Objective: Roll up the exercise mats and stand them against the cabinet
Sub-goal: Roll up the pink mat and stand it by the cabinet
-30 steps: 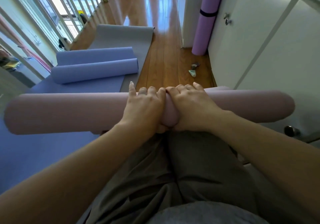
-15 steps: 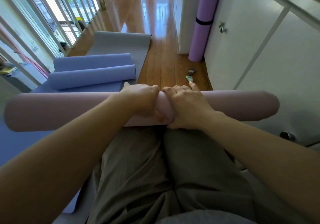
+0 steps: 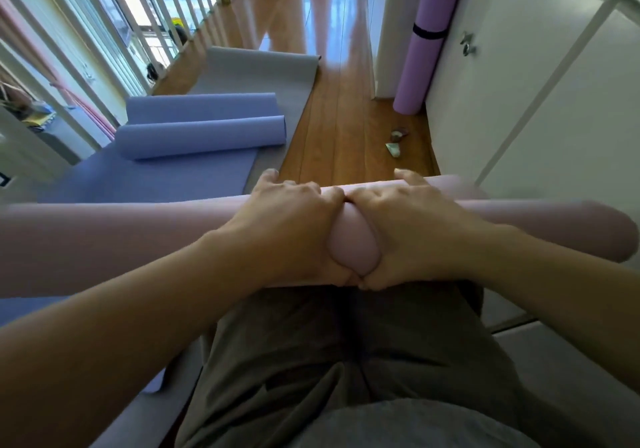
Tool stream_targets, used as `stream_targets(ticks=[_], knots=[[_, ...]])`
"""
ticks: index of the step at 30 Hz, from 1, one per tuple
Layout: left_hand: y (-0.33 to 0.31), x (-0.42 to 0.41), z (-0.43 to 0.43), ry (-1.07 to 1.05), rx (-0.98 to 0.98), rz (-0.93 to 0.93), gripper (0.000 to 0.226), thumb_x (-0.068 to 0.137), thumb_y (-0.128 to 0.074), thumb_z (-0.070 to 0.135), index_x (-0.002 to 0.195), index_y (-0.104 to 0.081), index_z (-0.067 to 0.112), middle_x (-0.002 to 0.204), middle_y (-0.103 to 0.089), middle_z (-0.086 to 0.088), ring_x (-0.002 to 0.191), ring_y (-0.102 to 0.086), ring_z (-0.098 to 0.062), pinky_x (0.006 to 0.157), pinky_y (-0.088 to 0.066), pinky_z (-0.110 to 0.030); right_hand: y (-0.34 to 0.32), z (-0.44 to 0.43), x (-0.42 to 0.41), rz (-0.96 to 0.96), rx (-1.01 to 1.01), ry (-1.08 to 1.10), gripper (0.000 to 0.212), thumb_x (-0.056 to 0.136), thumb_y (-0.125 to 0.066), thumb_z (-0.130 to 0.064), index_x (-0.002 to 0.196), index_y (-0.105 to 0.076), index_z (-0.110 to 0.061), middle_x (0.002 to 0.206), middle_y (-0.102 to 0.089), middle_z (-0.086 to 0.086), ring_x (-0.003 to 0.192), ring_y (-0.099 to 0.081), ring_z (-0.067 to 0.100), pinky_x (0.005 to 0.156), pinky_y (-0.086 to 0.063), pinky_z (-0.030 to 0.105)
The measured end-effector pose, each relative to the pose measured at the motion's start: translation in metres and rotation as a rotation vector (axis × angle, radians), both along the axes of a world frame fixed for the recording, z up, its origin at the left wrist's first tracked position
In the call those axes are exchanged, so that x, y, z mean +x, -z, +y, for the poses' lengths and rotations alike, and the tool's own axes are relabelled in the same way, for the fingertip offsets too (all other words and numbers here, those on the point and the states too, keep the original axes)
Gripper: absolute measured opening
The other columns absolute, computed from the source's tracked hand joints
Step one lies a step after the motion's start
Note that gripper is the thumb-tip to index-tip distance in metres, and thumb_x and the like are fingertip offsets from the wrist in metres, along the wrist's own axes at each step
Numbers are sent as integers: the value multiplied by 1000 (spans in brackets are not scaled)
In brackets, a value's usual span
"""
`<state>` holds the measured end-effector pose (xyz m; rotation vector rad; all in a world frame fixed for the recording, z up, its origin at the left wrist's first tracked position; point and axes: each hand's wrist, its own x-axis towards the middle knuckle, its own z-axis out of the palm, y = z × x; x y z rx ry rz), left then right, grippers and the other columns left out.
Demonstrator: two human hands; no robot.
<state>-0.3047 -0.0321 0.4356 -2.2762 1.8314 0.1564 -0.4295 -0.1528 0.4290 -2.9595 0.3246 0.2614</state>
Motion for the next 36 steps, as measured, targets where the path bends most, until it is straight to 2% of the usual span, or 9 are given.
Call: stream_targets(ticks=[6,10,13,17,24,27,30,32,36], knots=[[12,9,-18,-87,150,155,89,62,-56,85,134,-41,33,120,-58,10,106,-55,-14,93,-43,-35,-2,-5,7,159,81,16,99,65,-72,-66,145,-26,-30,140,-45,-10,130,-41,14,116,-17,50],[9,20,-31,-134,224,318,85,63,-62,79,133,-44,33,113,-58,9,94,-53,-12,78,-44,-28,2,5,0,188,-109,53,111,72,-69,-63,150,-1,-23,153,-26,2,142,-23,25,115,-1,62],[3,27,-34,-202,265,437,82,65,-62,76,133,-43,33,117,-57,9,97,-54,-12,80,-46,-29,10,10,3,112,-79,69,106,70,-74,-58,148,-10,-25,147,-34,3,138,-30,25,116,-5,60],[14,16,-17,-92,159,47,102,68,-64,74,146,-19,26,139,-42,-1,124,-45,-23,102,-39,-48,1,-14,22,178,42,73,99,63,-77,-62,142,-27,-28,135,-47,-2,124,-45,20,110,-27,49],[6,37,-30,-142,177,235,99,61,-72,71,141,-30,31,130,-51,3,111,-51,-19,93,-47,-38,16,5,15,92,-153,111,107,75,-73,-51,150,-3,-20,149,-28,9,140,-25,30,115,-3,60],[8,36,-34,-172,168,206,93,67,-72,66,141,-30,30,132,-49,1,115,-49,-21,99,-43,-47,21,2,16,-12,-154,117,97,74,-74,-50,146,-14,-22,143,-38,8,135,-34,29,116,-9,57],[25,19,-18,-176,20,-60,99,74,-65,65,147,-11,28,145,-33,-4,133,-35,-30,107,-22,-67,14,-17,28,11,-20,136,95,67,-79,-51,142,-26,-26,136,-45,4,128,-41,26,113,-21,53],[35,11,-9,-154,-72,-136,100,74,-64,64,147,-7,27,147,-31,-6,135,-32,-31,108,-17,-69,7,-25,35,71,19,119,96,64,-80,-52,141,-28,-27,135,-46,3,125,-43,24,110,-29,50],[28,28,-20,-164,-64,4,103,68,-69,65,147,-15,28,142,-41,-6,130,-40,-32,108,-22,-65,16,-18,35,73,-131,179,109,70,-75,-53,150,-7,-24,147,-33,11,138,-29,31,113,0,61]])
